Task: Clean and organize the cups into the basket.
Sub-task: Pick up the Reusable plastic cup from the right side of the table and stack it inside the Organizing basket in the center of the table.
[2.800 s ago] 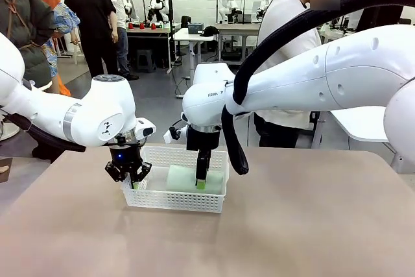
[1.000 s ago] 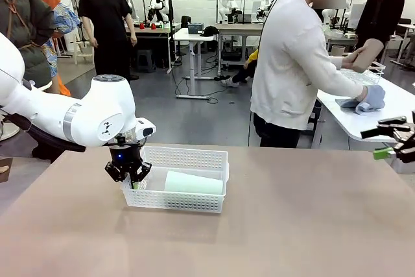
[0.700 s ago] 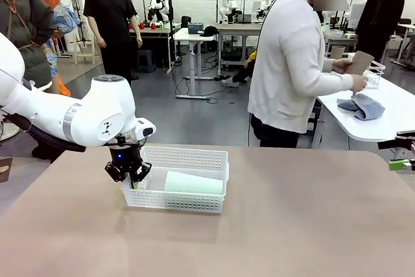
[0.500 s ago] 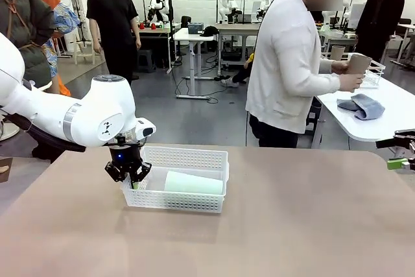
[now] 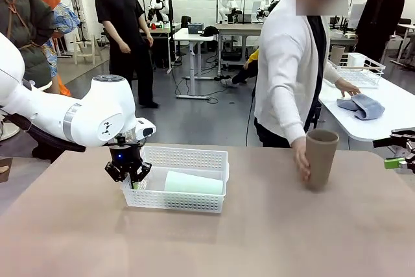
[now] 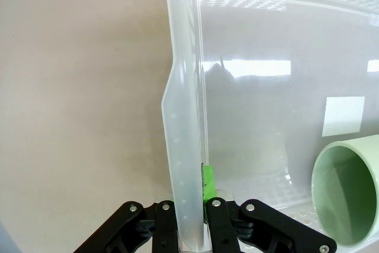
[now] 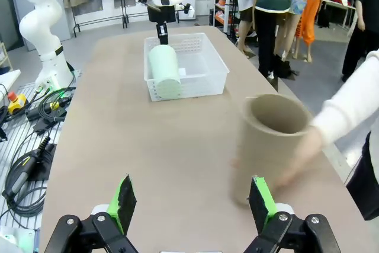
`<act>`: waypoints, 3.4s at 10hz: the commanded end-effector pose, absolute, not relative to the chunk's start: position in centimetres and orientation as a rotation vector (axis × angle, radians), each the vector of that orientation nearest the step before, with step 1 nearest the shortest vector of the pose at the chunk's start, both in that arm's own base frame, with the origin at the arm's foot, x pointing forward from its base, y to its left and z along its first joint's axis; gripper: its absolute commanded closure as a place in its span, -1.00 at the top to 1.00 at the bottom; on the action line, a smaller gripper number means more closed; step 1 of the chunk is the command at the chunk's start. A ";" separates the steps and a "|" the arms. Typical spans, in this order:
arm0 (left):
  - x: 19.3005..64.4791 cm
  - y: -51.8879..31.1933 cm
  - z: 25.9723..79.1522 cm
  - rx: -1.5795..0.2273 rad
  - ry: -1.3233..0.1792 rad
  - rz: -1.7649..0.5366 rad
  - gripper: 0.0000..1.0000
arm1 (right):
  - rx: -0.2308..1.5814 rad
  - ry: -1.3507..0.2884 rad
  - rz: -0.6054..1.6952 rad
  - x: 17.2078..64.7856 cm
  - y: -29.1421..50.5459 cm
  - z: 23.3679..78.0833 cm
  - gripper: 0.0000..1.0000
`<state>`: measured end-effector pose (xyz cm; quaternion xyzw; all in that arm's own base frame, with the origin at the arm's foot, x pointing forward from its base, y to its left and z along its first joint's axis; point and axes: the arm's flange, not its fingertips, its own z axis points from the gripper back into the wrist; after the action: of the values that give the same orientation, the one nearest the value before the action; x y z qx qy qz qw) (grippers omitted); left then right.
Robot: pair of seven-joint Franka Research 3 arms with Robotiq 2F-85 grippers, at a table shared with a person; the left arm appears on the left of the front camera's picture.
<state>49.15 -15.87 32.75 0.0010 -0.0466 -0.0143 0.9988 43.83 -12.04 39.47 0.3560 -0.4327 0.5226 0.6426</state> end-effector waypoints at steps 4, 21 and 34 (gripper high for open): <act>49.1 -15.9 32.5 0.004 -0.091 -0.030 -1.00 | 0.812 -0.978 1.190 44.0 -12.0 39.7 1.00; 49.1 -15.9 32.5 0.004 -0.091 -0.030 -1.00 | 0.851 -0.885 1.257 51.2 -9.6 28.1 1.00; 49.1 -15.9 32.5 0.004 -0.091 -0.030 -1.00 | 0.952 -0.831 1.370 51.5 -3.3 25.9 1.00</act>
<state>49.15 -15.87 32.75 0.0010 -0.0466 -0.0143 0.9988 51.66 -3.59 26.24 0.4059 -0.3616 0.5801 0.6066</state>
